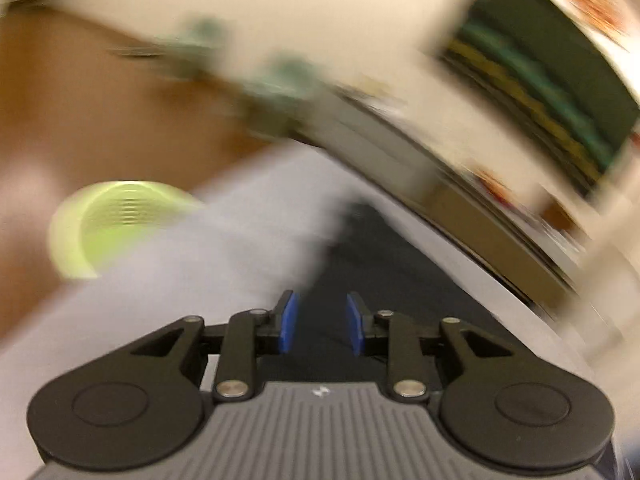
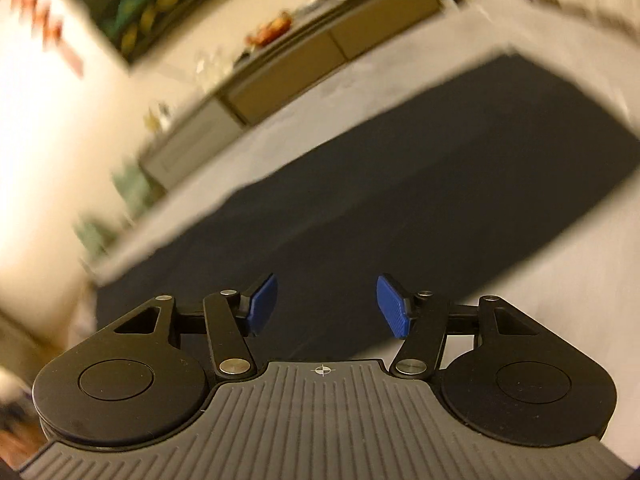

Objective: Fold clothes

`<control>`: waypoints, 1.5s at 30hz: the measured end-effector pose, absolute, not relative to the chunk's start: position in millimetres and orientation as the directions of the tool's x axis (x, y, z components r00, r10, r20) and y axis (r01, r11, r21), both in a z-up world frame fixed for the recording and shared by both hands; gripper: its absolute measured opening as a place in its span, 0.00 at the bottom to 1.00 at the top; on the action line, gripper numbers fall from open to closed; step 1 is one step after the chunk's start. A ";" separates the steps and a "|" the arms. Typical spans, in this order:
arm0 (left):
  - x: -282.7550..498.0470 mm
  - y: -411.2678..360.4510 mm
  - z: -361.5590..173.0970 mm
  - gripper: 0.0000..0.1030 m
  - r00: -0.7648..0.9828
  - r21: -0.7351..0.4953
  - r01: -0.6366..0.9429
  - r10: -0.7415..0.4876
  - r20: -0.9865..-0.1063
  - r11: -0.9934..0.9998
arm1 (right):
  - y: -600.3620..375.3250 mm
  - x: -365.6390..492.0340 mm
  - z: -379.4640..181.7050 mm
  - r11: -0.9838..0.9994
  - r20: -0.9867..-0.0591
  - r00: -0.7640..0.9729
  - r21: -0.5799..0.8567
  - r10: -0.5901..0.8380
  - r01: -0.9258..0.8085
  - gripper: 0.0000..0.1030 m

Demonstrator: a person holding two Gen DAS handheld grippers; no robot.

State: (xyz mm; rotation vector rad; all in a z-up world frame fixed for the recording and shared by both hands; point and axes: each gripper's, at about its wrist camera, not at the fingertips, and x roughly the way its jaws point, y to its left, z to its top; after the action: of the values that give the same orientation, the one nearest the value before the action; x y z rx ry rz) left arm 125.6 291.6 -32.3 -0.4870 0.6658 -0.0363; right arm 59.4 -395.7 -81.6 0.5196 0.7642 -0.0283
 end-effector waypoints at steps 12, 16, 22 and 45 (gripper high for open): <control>155.6 246.7 -79.6 0.10 0.611 -0.134 -0.056 -0.072 -0.788 0.989 | -502.6 82.2 -123.2 0.965 -0.789 0.590 -0.014 -0.171 0.261 0.85; 154.4 249.3 -68.1 0.08 0.600 -0.147 -0.122 -0.045 -0.798 0.982 | -547.3 72.5 -116.4 0.943 -0.816 0.545 -0.003 -0.195 0.333 0.74; 167.2 215.1 -33.2 0.24 0.709 -0.195 -0.003 -0.136 -0.692 0.981 | -584.1 58.5 -102.8 0.907 -0.742 0.646 0.131 -0.178 0.400 0.72; 169.0 208.1 -48.9 0.27 0.637 -0.153 -0.027 -0.101 -0.764 0.988 | -575.8 136.6 -96.1 0.976 -0.713 0.691 0.047 -0.117 0.213 0.73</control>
State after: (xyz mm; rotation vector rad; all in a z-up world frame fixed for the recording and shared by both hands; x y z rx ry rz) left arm 169.0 208.1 -48.9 -0.1554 0.8804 -0.0427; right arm 136.6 -575.8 -96.1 0.1299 0.7869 -0.1848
